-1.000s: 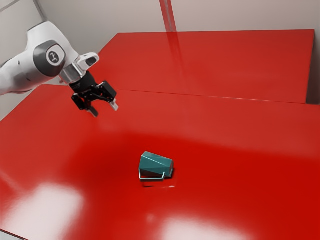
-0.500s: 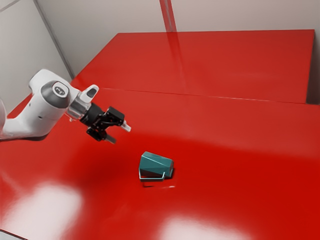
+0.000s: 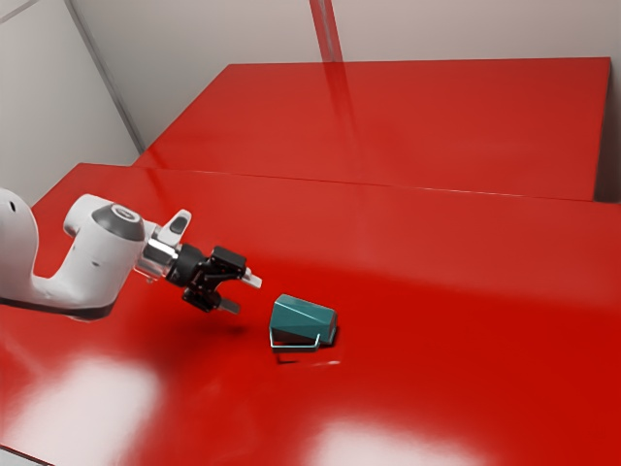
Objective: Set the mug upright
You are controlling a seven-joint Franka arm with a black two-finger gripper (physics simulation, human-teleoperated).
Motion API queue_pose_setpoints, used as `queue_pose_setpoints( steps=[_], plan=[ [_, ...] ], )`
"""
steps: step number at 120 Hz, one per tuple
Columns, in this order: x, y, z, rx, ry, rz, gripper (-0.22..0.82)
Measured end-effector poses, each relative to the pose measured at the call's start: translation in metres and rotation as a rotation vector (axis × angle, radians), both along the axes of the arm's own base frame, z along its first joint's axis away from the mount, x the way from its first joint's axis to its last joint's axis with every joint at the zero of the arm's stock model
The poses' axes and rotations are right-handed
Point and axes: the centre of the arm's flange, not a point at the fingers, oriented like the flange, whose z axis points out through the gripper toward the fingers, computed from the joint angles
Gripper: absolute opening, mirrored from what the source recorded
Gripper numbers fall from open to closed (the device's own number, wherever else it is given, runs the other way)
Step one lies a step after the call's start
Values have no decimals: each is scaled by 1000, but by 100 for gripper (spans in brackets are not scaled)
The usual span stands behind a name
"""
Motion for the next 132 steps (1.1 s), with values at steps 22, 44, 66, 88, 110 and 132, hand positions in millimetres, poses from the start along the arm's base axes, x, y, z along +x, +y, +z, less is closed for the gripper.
queue_pose_setpoints(
  steps=[22, 44, 66, 88, 110, 132],
  plan=[
    [1, -1, -9, -11, -37, -20, 58],
    [2, -23, -8, -10, -80, -93, 58],
    [0, -50, -12, -31, -106, -150, 58],
    [-1, -60, -15, -41, -131, -174, 58],
    [0, -60, -16, -44, -151, -177, 58],
    [-1, -70, -19, -46, -161, -203, 58]
  ],
)
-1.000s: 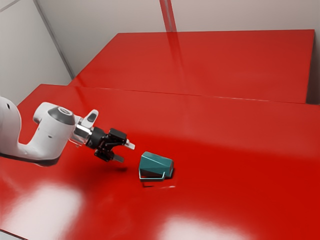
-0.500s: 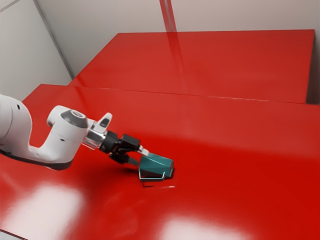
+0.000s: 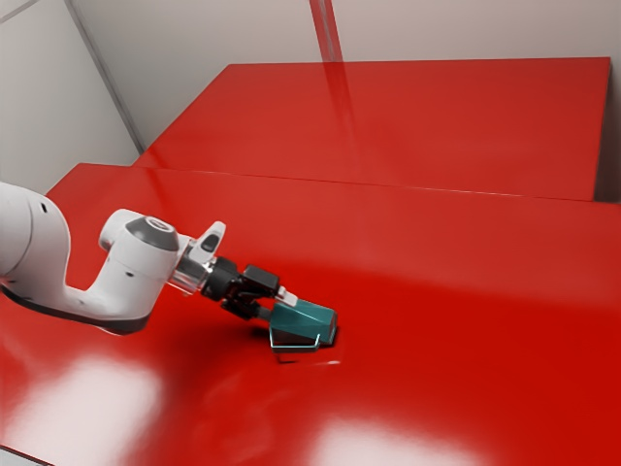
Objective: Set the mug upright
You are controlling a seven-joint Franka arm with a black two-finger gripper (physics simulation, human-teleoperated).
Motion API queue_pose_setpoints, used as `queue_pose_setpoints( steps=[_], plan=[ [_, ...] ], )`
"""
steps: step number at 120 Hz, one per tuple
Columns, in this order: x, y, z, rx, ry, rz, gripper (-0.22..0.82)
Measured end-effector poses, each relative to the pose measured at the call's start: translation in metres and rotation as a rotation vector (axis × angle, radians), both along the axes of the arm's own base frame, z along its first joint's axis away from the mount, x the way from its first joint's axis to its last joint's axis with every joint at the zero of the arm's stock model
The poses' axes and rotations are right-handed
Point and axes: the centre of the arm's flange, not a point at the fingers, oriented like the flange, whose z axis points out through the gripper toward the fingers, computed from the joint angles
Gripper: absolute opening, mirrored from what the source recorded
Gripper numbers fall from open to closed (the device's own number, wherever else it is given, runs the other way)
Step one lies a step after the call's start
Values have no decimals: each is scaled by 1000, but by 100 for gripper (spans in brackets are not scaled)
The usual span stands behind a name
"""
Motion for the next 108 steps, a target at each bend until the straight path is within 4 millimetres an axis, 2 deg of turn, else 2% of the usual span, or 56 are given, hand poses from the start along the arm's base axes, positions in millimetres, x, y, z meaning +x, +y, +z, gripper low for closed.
queue_pose_setpoints(
  steps=[24, 40, 108],
  plan=[
    [0, -8, -2, 2, -10, -25, 57],
    [0, -11, -2, -1, -16, -30, 51],
    [0, -20, 0, -3, -36, -55, 9]
  ],
)
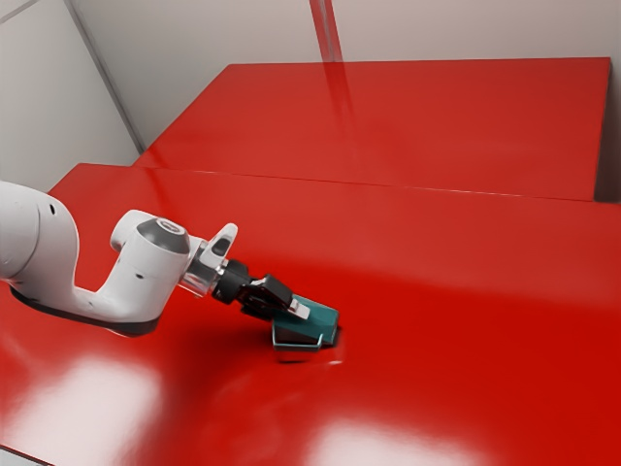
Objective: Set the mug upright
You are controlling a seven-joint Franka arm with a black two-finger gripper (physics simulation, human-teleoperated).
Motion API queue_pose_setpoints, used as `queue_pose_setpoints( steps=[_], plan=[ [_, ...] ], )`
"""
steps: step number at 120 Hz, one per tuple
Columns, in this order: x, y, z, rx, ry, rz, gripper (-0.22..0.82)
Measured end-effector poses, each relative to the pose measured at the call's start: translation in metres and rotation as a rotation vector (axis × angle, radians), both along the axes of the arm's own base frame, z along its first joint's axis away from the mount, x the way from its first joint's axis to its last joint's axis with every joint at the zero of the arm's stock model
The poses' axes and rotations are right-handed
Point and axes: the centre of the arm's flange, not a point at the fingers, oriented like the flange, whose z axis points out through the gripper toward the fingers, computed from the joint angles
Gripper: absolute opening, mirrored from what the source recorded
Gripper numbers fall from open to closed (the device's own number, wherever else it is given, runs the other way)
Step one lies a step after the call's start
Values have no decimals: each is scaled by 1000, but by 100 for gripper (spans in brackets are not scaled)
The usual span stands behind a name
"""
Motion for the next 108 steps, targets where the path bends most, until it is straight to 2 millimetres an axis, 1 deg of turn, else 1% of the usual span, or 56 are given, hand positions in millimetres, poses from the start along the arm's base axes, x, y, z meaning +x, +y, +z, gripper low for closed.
queue_pose_setpoints(
  steps=[15, 31, 44, 57, 75, 84, 92, 99, 108],
  plan=[
    [0, 0, 1, 0, -4, -1, -2],
    [0, -2, 5, 0, -14, -8, -9],
    [1, -7, 10, -1, -23, -18, -14],
    [1, -13, 19, -4, -41, -29, -15],
    [1, -20, 39, -8, -81, -47, -15],
    [6, -21, 50, 17, -106, -71, -15],
    [16, -20, 66, 68, -139, -112, -15],
    [29, -17, 85, 132, -176, -156, -15],
    [38, -13, 100, 213, -197, -204, -15]
  ],
)
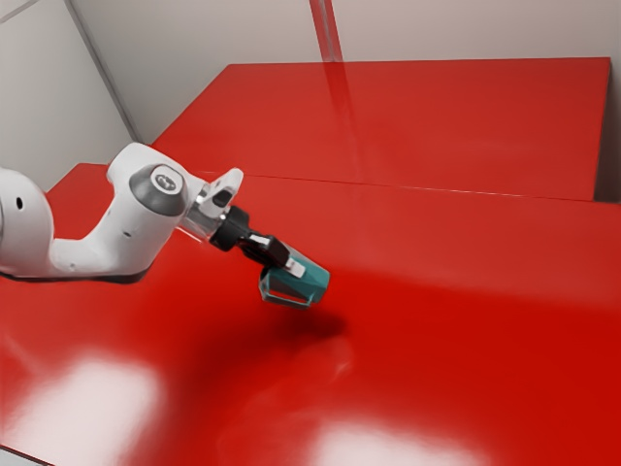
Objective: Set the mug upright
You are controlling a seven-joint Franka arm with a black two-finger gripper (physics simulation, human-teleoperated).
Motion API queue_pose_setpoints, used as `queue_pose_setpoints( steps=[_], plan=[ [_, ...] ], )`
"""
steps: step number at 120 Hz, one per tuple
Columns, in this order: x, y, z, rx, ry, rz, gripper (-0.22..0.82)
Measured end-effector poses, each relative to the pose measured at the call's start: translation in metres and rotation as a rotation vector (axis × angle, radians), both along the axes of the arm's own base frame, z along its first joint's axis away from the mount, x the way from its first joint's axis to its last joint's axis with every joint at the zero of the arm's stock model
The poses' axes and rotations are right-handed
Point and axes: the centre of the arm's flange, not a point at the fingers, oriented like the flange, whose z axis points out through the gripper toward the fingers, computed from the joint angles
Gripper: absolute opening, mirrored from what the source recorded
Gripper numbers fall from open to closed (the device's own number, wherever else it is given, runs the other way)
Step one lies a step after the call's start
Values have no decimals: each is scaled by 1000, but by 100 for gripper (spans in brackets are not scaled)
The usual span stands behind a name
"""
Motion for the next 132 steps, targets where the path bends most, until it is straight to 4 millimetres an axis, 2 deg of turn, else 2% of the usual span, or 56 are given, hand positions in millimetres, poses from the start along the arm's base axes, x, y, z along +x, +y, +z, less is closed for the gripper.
queue_pose_setpoints(
  steps=[13, 52, 84, 109, 132],
  plan=[
    [8, 6, 15, 116, -17, -48, -15],
    [13, 14, 36, 396, 1, -126, -15],
    [8, 20, 30, 590, 54, -127, -15],
    [-2, 19, 31, 645, 77, -75, -15],
    [-13, 16, 23, 696, 109, -39, -15]
  ],
)
